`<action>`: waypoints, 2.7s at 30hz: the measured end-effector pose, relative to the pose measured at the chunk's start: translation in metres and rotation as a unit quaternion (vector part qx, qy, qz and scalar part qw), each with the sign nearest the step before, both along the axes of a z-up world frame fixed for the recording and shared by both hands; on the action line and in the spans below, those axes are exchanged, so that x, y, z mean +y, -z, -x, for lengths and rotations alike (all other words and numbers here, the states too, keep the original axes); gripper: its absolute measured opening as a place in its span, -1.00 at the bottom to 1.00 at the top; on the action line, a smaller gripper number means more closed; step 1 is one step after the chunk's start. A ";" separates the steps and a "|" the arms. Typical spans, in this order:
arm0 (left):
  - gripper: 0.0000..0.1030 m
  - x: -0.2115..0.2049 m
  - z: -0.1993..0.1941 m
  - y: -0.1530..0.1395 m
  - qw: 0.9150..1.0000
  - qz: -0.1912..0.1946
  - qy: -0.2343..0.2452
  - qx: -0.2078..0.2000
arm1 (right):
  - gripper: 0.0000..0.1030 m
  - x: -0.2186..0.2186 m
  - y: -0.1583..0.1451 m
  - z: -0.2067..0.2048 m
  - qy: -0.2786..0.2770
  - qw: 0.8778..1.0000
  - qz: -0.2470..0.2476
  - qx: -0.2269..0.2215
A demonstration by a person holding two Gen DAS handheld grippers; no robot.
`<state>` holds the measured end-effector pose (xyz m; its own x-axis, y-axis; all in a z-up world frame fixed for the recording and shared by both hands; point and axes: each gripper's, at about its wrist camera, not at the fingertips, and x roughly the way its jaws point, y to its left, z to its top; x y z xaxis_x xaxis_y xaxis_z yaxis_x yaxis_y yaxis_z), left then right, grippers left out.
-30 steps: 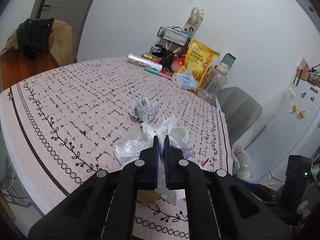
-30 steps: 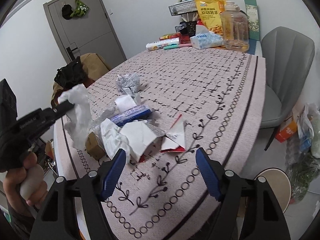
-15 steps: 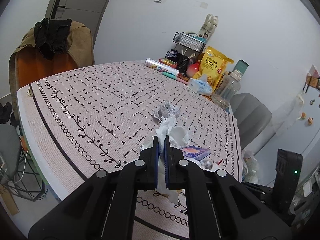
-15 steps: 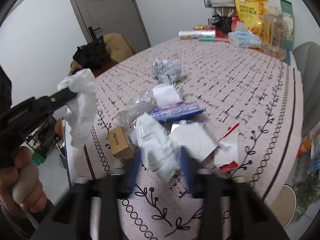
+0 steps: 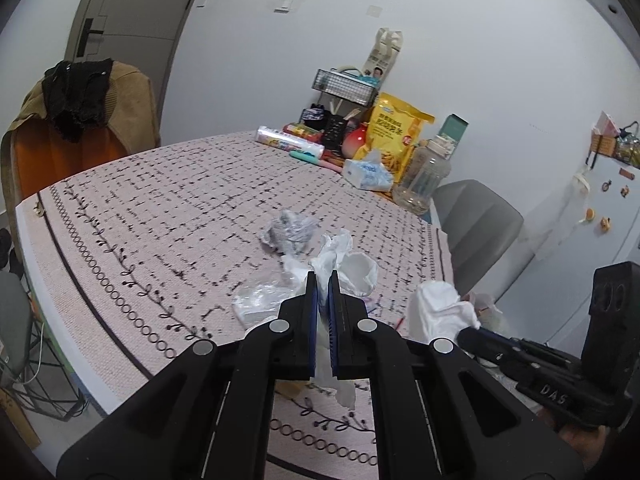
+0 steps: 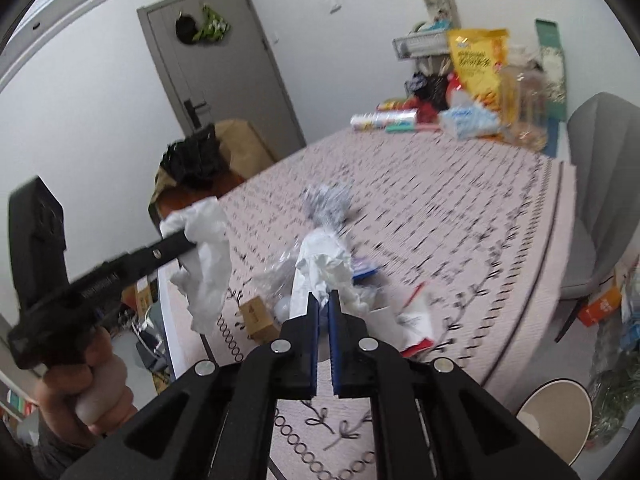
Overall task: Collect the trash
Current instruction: 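Carry the held tissues with both tools toward the beige trash bin, then open both tools above the bin to drop the tissues inside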
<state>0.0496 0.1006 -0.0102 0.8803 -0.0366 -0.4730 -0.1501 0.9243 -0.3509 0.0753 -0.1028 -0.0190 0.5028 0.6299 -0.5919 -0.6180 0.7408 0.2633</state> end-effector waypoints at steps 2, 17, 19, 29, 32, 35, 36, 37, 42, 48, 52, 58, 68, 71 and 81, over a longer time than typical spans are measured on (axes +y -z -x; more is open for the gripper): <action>-0.89 -0.011 -0.004 -0.004 1.000 -0.004 0.010 -0.005 | -0.89 -0.014 -0.008 0.002 0.014 1.000 -0.007 -0.008; -0.89 -0.084 -0.028 -0.019 0.996 -0.019 0.086 -0.009 | -0.89 -0.121 -0.020 0.007 0.117 0.992 -0.036 -0.023; -0.89 -0.094 -0.033 -0.020 0.995 -0.019 0.097 -0.007 | -0.89 -0.136 -0.019 0.007 0.131 0.990 -0.040 -0.023; -0.89 -0.159 -0.072 -0.014 0.988 -0.017 0.150 0.011 | -0.89 -0.216 0.001 -0.004 0.213 0.976 -0.034 -0.008; -0.89 -0.179 -0.084 -0.009 0.986 -0.020 0.165 0.020 | -0.89 -0.238 0.012 -0.010 0.241 0.970 -0.030 0.003; -0.89 -0.205 -0.099 -0.003 0.982 -0.024 0.184 0.032 | -0.89 -0.257 0.029 -0.015 0.260 0.965 -0.027 0.015; -0.89 -0.212 -0.103 -0.001 0.981 -0.024 0.189 0.035 | -0.89 -0.264 0.034 -0.018 0.266 0.964 -0.025 0.020; -0.89 -0.222 -0.109 0.003 0.979 -0.024 0.197 0.040 | -0.89 -0.270 0.040 -0.019 0.271 0.962 -0.025 0.024; -0.89 -0.261 -0.136 0.023 0.972 -0.020 0.223 0.069 | -0.89 -0.300 0.069 -0.030 0.302 0.952 -0.024 0.044; -0.89 -0.311 -0.161 0.053 0.962 -0.035 0.254 0.098 | -0.88 -0.335 0.115 -0.045 0.327 0.942 -0.029 0.072; -0.89 -0.337 -0.183 0.079 0.955 -0.033 0.262 0.133 | -0.88 -0.352 0.152 -0.062 0.344 0.933 -0.034 0.097; -0.90 -0.363 -0.204 0.112 0.946 -0.031 0.271 0.174 | -0.69 -0.381 0.195 -0.082 0.361 0.923 -0.049 0.122; -0.89 -0.406 -0.224 0.181 0.919 -0.022 0.296 0.259 | 0.19 -0.414 0.234 -0.072 0.387 0.906 -0.064 0.159; -0.89 -0.418 -0.227 0.200 0.909 -0.024 0.307 0.281 | 0.19 -0.426 0.230 -0.064 0.396 0.903 -0.057 0.156; 0.35 -0.431 -0.227 0.218 0.895 -0.013 0.323 0.309 | 0.25 -0.444 0.217 -0.046 0.416 0.895 -0.049 0.153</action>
